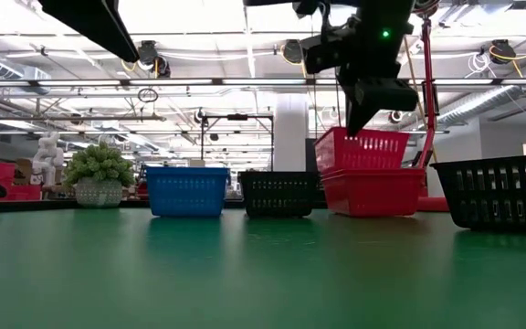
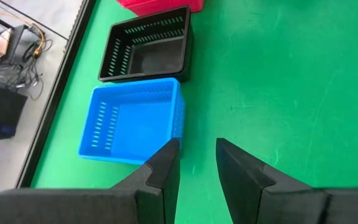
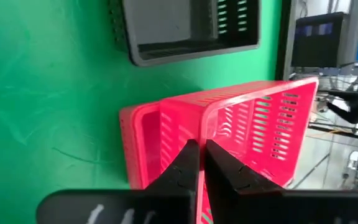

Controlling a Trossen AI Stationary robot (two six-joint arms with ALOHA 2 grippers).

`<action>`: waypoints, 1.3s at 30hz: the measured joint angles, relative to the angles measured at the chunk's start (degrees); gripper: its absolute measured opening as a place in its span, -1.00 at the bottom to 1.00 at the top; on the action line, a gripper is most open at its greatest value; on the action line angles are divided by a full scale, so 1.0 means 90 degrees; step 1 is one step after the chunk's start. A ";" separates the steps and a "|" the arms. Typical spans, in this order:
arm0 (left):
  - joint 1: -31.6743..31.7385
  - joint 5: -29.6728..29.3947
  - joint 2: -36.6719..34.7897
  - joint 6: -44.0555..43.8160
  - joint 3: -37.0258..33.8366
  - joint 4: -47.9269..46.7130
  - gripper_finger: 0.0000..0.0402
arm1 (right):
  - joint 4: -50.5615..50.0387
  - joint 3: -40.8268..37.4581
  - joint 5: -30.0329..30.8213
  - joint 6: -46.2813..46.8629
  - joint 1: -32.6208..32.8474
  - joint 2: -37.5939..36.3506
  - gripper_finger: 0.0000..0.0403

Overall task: Stack baskets by color
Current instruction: Stack the bottom red bin on top of the top red bin

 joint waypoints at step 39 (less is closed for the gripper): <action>-0.0002 0.0010 0.0000 0.0007 0.0000 0.0015 -0.47 | 0.0146 -0.0022 -0.0517 0.0337 -0.0134 0.0000 -0.66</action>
